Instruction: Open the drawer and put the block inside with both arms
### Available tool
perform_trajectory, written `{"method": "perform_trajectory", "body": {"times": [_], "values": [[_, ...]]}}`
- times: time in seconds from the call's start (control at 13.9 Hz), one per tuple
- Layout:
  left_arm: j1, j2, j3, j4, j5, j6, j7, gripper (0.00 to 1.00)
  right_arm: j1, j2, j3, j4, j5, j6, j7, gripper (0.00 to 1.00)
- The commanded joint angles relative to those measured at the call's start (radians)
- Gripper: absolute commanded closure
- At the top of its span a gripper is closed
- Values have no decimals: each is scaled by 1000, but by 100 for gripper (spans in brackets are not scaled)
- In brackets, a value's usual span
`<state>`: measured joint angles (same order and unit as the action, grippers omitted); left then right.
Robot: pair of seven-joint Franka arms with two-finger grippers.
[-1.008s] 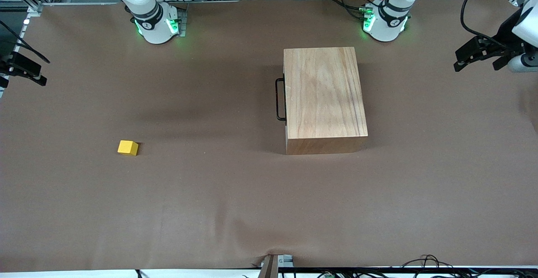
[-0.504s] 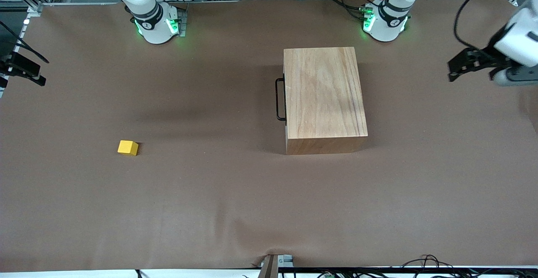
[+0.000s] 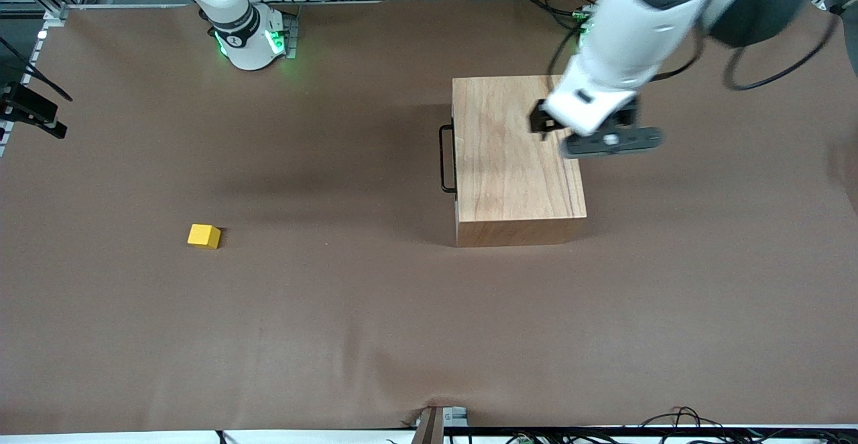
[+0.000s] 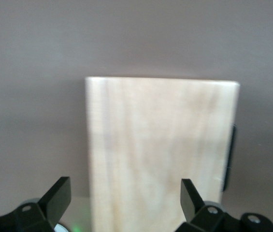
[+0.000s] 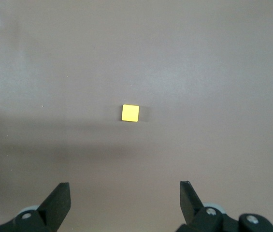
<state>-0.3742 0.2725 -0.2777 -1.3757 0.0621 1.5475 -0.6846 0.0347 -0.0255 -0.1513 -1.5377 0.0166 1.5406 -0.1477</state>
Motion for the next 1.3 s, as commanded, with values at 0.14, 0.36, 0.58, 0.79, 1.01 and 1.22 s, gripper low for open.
{"method": "perform_trajectory", "body": {"times": [0.14, 0.36, 0.58, 0.79, 1.01, 1.22], "values": [[-242, 241, 73, 217, 73, 69, -200, 0, -21, 30, 9, 45, 3, -22, 4, 0], [-435, 325, 231, 267, 73, 132, -214, 0, -16, 32, 9, 45, 3, -24, 5, 0], [-609, 376, 394, 274, 71, 129, -223, 0, -22, 32, 7, 47, 6, -22, 10, 0], [-666, 422, 419, 274, 73, 131, -277, 0, -22, 38, 7, 47, 5, -20, 11, 0], [-710, 444, 440, 268, 78, 129, -276, 0, -22, 42, 7, 48, 6, -19, 65, 0], [-729, 494, 437, 267, 116, 129, -273, 0, -24, 44, 7, 48, 32, -19, 149, 0]]}}
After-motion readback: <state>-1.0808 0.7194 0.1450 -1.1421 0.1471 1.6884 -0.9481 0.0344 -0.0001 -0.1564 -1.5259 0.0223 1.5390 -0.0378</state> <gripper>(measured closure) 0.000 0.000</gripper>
